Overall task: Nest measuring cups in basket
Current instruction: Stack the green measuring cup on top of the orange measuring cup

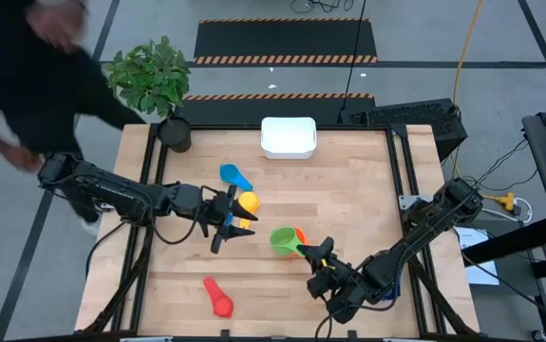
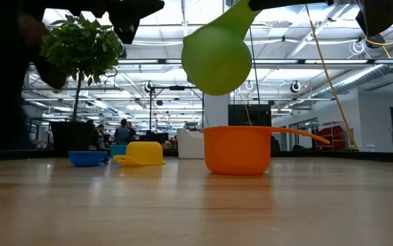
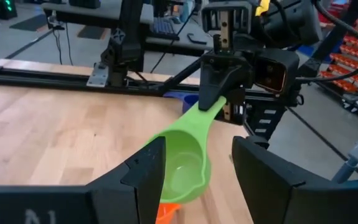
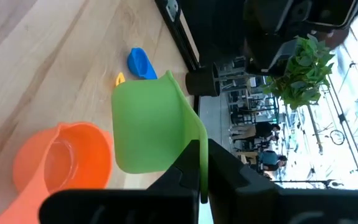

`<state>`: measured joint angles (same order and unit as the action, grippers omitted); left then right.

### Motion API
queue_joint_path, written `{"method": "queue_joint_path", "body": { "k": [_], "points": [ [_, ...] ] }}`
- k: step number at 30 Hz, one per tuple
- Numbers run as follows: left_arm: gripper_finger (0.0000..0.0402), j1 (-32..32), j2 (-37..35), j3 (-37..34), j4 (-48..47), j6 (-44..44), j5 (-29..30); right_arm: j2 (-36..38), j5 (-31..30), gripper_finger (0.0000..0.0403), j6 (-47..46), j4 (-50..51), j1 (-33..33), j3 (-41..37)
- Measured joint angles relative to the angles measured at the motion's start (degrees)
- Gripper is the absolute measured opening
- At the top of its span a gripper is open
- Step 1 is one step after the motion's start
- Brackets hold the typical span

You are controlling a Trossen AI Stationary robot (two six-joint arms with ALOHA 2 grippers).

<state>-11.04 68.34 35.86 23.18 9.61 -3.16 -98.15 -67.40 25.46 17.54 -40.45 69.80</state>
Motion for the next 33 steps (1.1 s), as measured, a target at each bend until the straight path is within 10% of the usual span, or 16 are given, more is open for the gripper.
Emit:
{"method": "queue_joint_path", "body": {
  "k": [33],
  "points": [
    [0.0186, 0.19, 0.02, -0.7, 0.96, -2.47, 1.77, -0.04, 0.05, 0.0, -10.45, 3.08, 0.55, -4.24]
  ]
}}
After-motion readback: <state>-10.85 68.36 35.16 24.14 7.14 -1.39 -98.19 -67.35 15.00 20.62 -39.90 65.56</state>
